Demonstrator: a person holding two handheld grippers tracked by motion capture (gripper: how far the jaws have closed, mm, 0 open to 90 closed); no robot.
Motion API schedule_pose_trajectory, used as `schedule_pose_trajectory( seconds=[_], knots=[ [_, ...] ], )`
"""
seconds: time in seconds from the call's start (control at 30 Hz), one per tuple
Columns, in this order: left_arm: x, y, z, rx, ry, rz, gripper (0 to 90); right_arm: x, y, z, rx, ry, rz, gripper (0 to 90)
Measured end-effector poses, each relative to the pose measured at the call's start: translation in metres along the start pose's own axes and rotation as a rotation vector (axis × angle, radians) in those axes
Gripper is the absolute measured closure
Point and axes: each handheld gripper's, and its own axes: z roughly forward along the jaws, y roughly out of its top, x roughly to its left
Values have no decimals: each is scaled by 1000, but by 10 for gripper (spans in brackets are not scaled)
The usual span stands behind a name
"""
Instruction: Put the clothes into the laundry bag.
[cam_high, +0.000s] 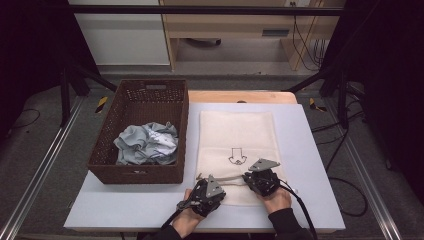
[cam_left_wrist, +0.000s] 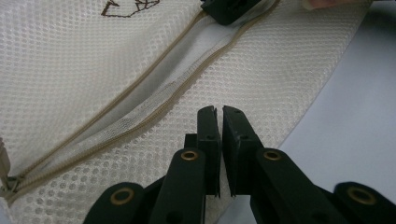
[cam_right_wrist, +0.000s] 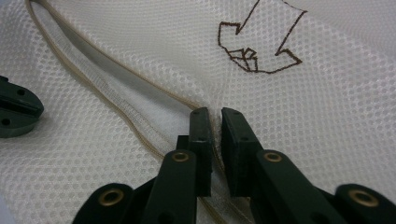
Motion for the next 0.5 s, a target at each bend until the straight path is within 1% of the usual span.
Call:
schedule_pose_trajectory(
  seconds=[0.03,0.1,0.13,0.17,0.2,0.23,0.27,0.3,0.33,0.37,0.4,0.47,0.5],
  knots=[
    [0,0,0,0,0,0,833,0,0,0,0,0,0,855],
    [2,3,-2,9,-8,8,811,-3,1,-1,0,14,23,873],
    [2,3,-2,9,-8,8,805,-3,1,-1,0,14,23,873],
    [4,6,-5,-4,-6,9,791,-4,2,-4,-10,24,34,877],
    [5,8,-7,-14,-5,12,783,-4,3,-6,-15,25,35,878],
    [5,8,-7,-14,-5,12,770,-3,4,-8,-24,25,38,879],
    [8,14,-13,-34,15,16,749,-3,4,-11,-36,23,33,880],
    [10,18,-15,-44,23,22,723,-3,5,-14,-46,24,29,880],
    [12,22,-17,-53,40,27,675,-4,6,-16,-57,28,36,881],
    [12,22,-17,-53,40,27,635,-4,6,-18,-63,28,38,881],
    [18,30,-19,-65,57,19,604,-6,7,-19,-74,31,32,882],
    [21,38,-16,-68,62,18,529,-6,8,-22,-80,31,45,883],
    [22,42,-12,-63,72,29,492,-6,8,-22,-85,32,36,883]
  ],
)
